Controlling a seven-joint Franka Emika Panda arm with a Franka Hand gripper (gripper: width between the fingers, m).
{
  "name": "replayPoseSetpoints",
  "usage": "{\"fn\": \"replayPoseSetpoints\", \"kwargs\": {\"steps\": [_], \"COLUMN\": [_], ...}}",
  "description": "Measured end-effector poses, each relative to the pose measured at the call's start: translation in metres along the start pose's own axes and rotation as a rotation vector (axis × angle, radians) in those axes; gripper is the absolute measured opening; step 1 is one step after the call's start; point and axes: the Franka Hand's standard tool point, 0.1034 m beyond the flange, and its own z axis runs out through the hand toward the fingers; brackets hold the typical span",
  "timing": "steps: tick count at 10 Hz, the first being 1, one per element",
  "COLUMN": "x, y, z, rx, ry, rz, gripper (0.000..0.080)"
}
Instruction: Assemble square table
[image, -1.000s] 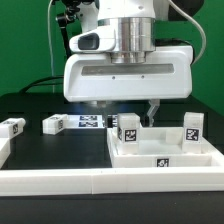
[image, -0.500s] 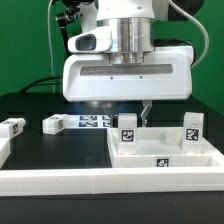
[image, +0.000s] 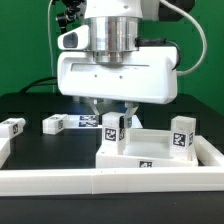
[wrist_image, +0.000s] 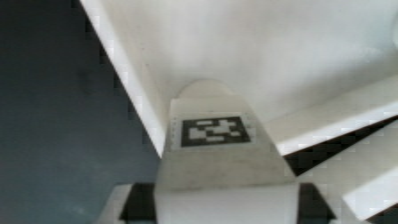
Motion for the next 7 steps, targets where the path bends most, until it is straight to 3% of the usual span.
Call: {"fn": "replayPoseSetpoints", "kwargs": {"steps": [3,5,6,7], "x": [0.004,0.003,-0.001,-0.007], "y": [0.005,0.004,-0.001,-0.009], "z": [0.000,0.000,-0.003,-0.006], "rx": [-0.006,-0.006,-0.011,-0.012], "ry": [0.005,0.005,-0.001,0.003], "rz": [0.038,0.037,0.064,0.090], "gripper": [0.0297,0.0530,0.0530,0.0624]}}
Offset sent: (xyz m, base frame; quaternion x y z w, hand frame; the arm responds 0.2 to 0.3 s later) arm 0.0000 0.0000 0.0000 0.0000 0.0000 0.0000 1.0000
